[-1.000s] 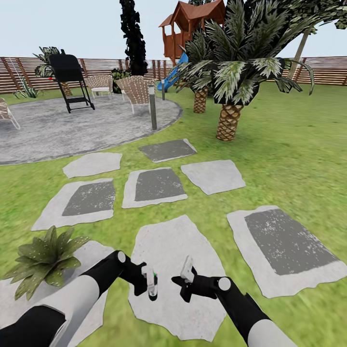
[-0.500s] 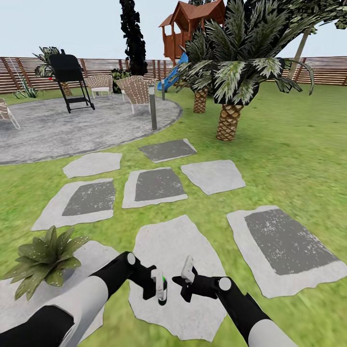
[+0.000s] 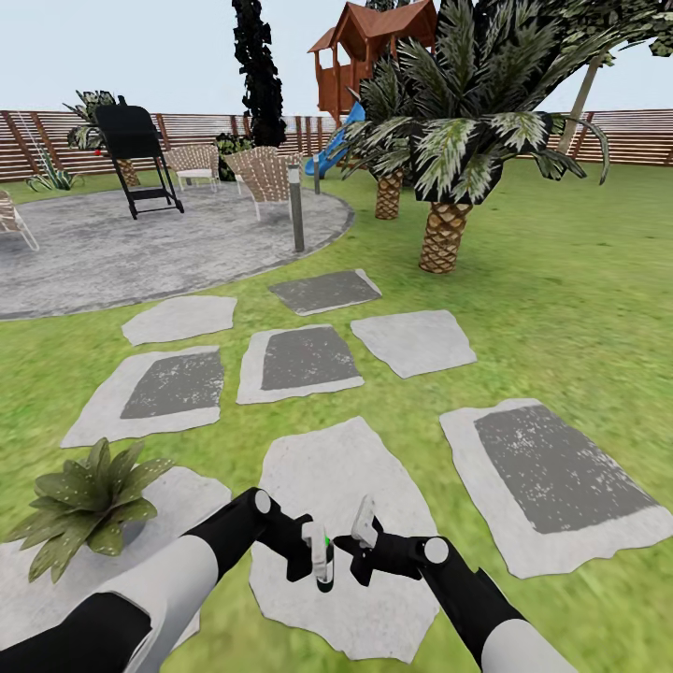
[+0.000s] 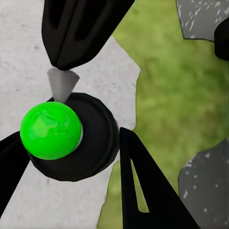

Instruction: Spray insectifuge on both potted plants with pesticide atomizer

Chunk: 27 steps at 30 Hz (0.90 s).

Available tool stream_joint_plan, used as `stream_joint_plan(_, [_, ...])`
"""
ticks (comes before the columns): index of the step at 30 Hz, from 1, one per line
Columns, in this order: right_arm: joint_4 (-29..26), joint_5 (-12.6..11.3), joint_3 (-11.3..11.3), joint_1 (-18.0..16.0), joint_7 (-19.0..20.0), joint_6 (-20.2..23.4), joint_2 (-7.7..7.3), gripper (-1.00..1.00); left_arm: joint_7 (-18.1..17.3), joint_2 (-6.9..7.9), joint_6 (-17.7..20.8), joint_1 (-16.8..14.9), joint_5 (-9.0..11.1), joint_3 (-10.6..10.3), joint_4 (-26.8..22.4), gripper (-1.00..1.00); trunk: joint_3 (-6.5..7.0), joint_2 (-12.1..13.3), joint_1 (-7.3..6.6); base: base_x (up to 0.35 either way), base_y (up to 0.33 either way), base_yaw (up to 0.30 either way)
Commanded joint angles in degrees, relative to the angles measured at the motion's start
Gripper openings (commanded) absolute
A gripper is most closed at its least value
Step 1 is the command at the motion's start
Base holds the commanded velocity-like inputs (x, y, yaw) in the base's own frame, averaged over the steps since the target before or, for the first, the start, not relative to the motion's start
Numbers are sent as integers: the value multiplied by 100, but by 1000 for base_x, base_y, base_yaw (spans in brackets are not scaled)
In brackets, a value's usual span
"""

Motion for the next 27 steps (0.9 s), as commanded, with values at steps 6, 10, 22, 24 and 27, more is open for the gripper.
stream_joint_plan(6, [-4, 60, -8, -2, 1, -36, 1, -100, -10, -2, -46, -1, -45, 12, -6, -100, -5, -2, -1, 0, 0, 0])
stream_joint_plan(10, [-4, 60, -8, -2, 1, -36, 1, -100, -10, -15, -44, -1, -45, 14, -7, -100, -5, -2, -1, 0, 0, 0])
stream_joint_plan(22, [-4, 60, -8, -2, 1, -36, 1, -100, -5, -73, -38, -1, -42, 41, -6, -100, -5, -2, -1, 0, 0, 0])
stream_joint_plan(24, [-4, 60, -8, -2, 1, -36, 1, -100, -5, -53, -37, -1, -44, 48, -6, -100, -5, -2, -1, 0, 0, 0])
stream_joint_plan(27, [-4, 60, -8, -2, 1, -35, 1, -100, -9, 8, -44, -1, -55, 46, 0, -100, -5, -2, -1, 0, 0, 0])
